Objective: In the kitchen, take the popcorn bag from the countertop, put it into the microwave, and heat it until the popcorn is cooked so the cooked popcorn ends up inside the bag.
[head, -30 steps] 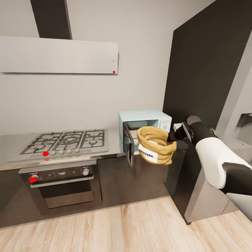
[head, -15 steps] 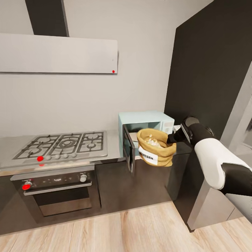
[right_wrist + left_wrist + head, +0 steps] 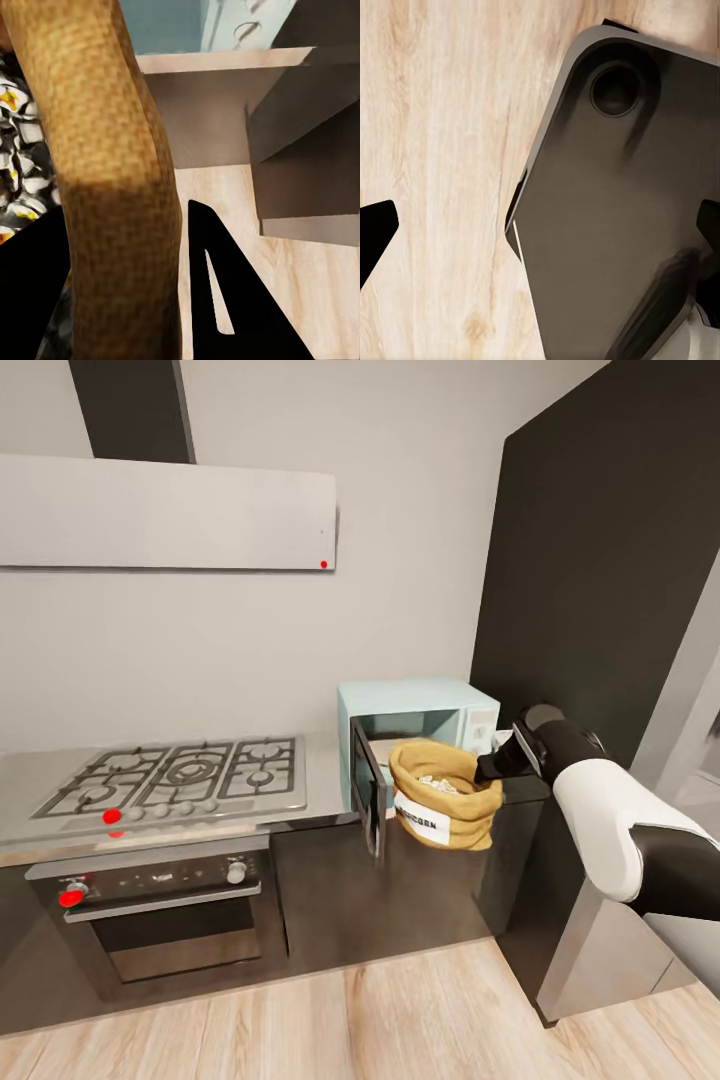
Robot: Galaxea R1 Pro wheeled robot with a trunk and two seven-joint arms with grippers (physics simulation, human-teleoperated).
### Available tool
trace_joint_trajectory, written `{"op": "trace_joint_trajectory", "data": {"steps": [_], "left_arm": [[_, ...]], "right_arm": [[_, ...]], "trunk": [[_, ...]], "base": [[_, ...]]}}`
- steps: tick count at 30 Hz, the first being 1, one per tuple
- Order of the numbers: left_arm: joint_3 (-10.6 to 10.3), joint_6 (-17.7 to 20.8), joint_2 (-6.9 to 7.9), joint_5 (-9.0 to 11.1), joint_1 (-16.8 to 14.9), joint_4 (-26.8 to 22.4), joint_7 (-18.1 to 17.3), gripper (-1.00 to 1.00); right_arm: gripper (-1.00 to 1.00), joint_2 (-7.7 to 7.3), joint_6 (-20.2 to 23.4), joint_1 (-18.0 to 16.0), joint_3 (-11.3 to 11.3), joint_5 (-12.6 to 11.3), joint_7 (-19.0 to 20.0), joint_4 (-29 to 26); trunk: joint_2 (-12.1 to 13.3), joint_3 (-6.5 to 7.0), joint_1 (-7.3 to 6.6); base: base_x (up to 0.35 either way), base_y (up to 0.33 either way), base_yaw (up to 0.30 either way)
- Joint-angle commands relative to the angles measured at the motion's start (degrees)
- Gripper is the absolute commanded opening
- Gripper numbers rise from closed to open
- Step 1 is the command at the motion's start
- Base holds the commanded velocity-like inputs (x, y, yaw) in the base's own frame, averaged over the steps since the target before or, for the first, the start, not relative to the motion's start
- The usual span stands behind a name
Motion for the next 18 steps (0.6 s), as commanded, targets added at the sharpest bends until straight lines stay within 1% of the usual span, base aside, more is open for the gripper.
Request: {"op": "trace_joint_trajectory", "data": {"steps": [1,18], "left_arm": [[0.1,-0.1,-0.02,0.3,0.0,-0.1,0.1,1.0],[0.1,-0.1,0.06,0.3,0.0,-0.1,0.1,1.0]], "right_arm": [[-1.0,0.05,0.2,0.0,-0.4,0.6,0.4,-0.1],[-1.0,0.18,0.2,0.0,-0.4,0.4,0.4,-0.2]], "trunk": [[0.0,-0.06,0.03],[0.0,-0.06,0.03]], "base": [[0.275,0.0,0.0],[0.295,0.0,0.0]]}}
